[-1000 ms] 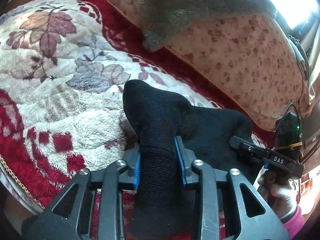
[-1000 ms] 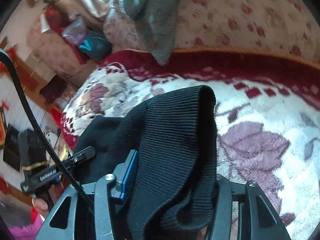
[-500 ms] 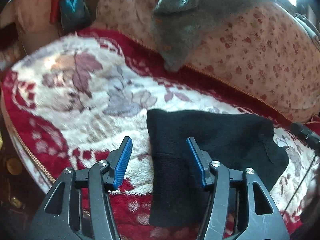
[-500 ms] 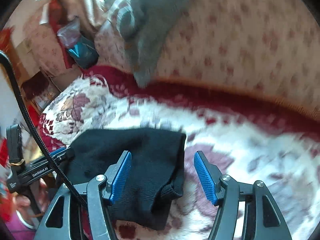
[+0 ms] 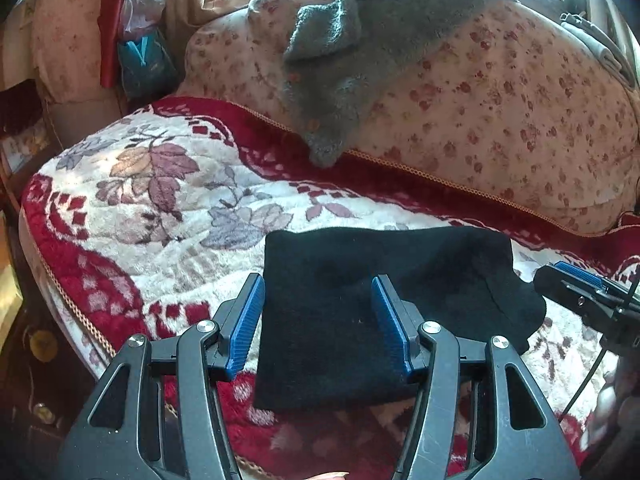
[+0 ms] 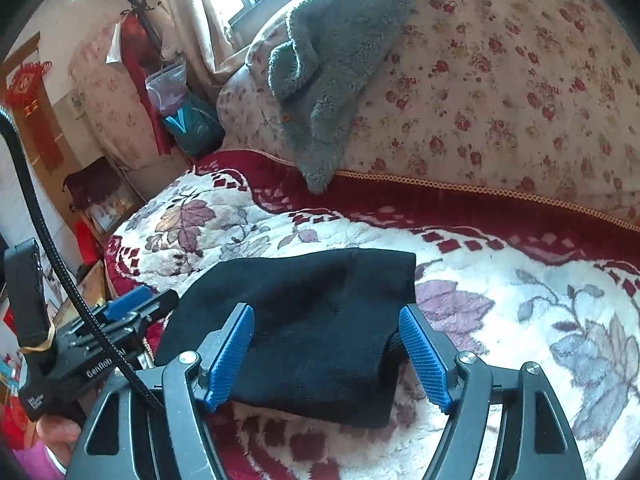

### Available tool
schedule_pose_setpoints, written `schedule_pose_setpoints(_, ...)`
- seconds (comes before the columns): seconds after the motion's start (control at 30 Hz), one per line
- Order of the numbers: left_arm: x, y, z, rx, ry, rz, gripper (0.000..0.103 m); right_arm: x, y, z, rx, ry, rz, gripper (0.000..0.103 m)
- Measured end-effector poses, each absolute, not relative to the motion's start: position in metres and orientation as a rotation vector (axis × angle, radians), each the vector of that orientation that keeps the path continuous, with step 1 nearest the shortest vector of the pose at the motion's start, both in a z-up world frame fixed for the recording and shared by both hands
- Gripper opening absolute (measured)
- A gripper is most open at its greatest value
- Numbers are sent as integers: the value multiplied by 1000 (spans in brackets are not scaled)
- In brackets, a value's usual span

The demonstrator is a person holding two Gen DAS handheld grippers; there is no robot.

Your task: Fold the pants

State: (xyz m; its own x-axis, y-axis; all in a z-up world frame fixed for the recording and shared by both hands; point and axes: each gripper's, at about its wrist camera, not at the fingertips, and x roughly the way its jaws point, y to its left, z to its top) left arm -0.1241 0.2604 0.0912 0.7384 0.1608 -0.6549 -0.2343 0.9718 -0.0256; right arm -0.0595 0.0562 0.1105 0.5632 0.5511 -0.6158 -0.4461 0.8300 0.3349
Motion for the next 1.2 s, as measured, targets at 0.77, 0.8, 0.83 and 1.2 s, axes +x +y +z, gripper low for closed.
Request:
schedule_pose_setpoints(0.77, -132, 257, 90, -114, 719, 228, 56, -74, 83, 107, 94, 816, 627, 74)
schedule_pose_setpoints(0.8, -132, 257, 90, -113, 717, 230, 56, -75, 83, 107, 93, 816, 627, 74)
schedule_pose_setpoints(0.83, -132, 257, 91, -112, 715, 230, 56, -74, 84, 107, 92, 816, 628, 74)
schedule_pose_setpoints(1.2, -132, 257, 91, -113, 716, 230, 56, -75, 90, 108, 73, 810, 632, 74)
